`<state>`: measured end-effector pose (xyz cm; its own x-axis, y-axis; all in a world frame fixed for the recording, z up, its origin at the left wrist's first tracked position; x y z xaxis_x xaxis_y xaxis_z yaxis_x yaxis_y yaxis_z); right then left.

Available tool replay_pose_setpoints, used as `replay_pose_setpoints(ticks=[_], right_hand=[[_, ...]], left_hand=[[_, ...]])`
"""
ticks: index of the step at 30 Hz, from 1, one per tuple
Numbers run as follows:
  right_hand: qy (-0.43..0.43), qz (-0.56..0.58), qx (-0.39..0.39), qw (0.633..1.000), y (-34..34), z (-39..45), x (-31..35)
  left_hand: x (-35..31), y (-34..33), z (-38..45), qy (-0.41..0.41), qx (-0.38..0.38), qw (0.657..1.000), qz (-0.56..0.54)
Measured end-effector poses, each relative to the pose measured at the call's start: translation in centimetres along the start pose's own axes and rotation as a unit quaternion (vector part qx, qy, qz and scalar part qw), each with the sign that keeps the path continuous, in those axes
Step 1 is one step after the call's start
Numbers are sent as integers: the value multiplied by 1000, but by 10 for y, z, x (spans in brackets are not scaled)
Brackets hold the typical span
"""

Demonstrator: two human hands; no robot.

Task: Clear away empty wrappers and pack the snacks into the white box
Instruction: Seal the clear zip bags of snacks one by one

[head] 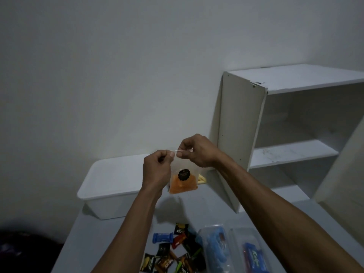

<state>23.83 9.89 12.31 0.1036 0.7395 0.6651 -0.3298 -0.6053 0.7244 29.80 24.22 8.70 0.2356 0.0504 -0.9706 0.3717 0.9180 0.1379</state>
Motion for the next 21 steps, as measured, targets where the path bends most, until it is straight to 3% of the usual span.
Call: replay_pose_setpoints(ticks=[21], right_hand=[[-30,92,-7,995,28,6,-31]], left_hand=[[-4,-13,16,15,-29,999,-35]])
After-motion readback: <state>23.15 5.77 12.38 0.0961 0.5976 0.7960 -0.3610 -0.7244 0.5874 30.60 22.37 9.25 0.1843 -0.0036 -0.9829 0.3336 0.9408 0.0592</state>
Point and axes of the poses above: each hand's wrist, its own z-axis towards the middle knuckle, its own y-axis out of the back of the hand, x = y × z, the point moved 7 cm from there along z, towards the middle knuckle, and after that the axes turned 2 degrees about -z, right-handed, at the moved point
